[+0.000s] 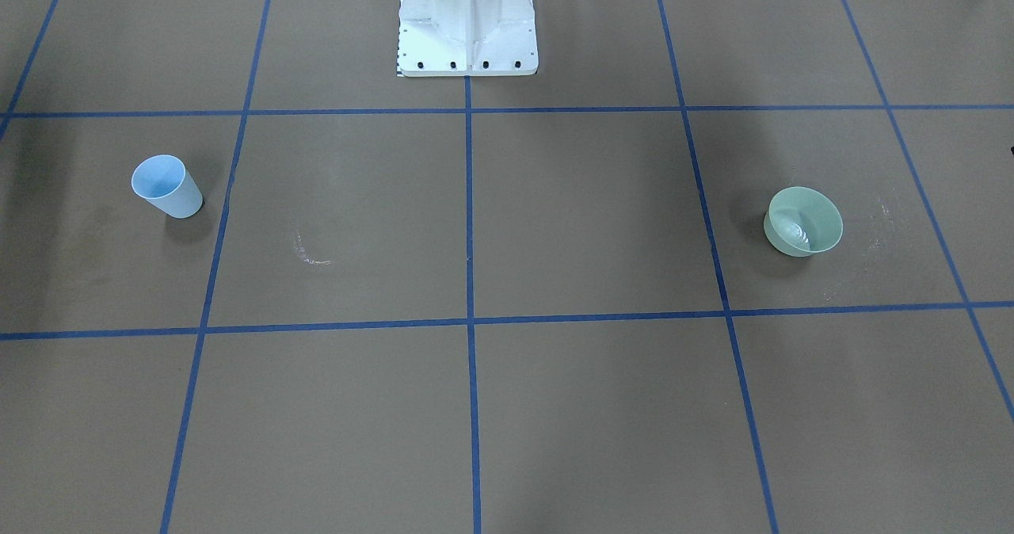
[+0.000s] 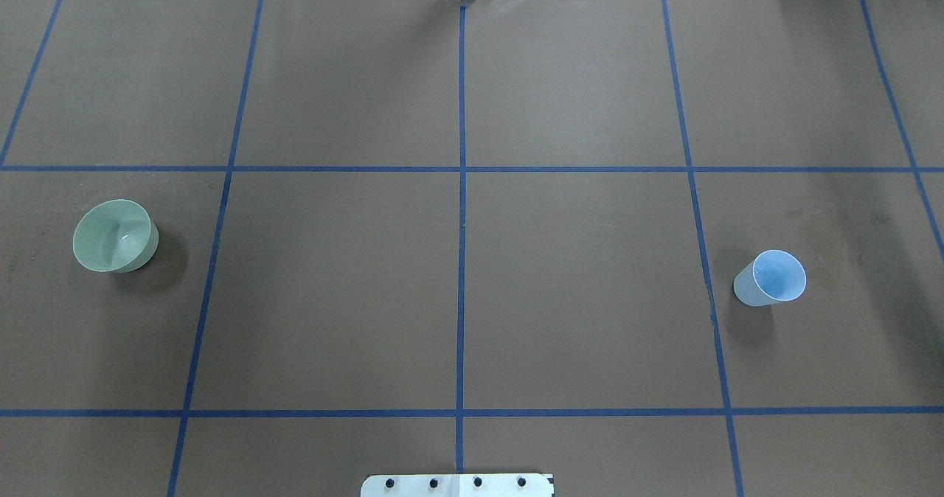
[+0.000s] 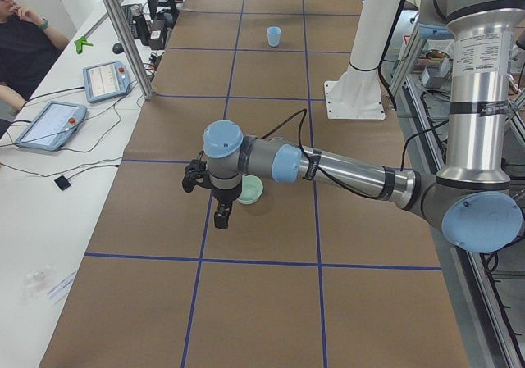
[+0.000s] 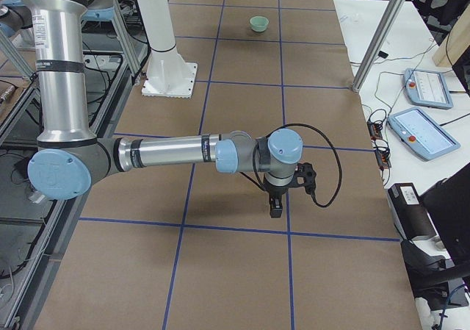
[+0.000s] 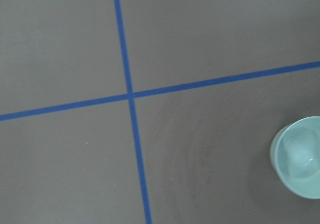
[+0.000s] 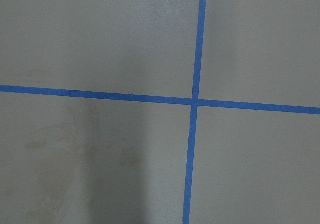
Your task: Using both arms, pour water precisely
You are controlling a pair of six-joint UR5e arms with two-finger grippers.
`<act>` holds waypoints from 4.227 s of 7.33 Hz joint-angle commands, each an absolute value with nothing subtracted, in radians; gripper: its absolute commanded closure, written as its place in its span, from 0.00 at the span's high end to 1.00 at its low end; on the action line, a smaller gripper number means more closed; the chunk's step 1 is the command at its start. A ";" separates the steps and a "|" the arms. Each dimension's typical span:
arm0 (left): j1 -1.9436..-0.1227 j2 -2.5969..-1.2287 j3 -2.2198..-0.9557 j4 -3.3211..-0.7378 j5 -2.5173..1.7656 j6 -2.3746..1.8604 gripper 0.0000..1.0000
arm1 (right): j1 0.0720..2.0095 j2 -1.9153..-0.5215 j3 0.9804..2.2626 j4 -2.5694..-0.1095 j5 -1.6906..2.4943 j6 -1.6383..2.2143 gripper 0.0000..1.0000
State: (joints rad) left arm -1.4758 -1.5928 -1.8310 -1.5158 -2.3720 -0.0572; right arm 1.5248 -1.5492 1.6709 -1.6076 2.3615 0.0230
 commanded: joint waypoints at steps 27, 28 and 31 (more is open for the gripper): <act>-1.056 -1.938 -1.922 -1.478 -2.474 -1.112 0.00 | 1.526 -1.588 1.720 -1.608 2.401 0.012 0.99; -0.923 -2.029 -1.914 -1.477 -2.398 -1.287 0.00 | 1.526 -1.588 1.718 -1.608 2.401 0.011 0.99; -0.646 -2.291 -1.693 -1.581 -2.122 -1.627 0.00 | 1.526 -1.588 1.715 -1.608 2.398 0.009 0.99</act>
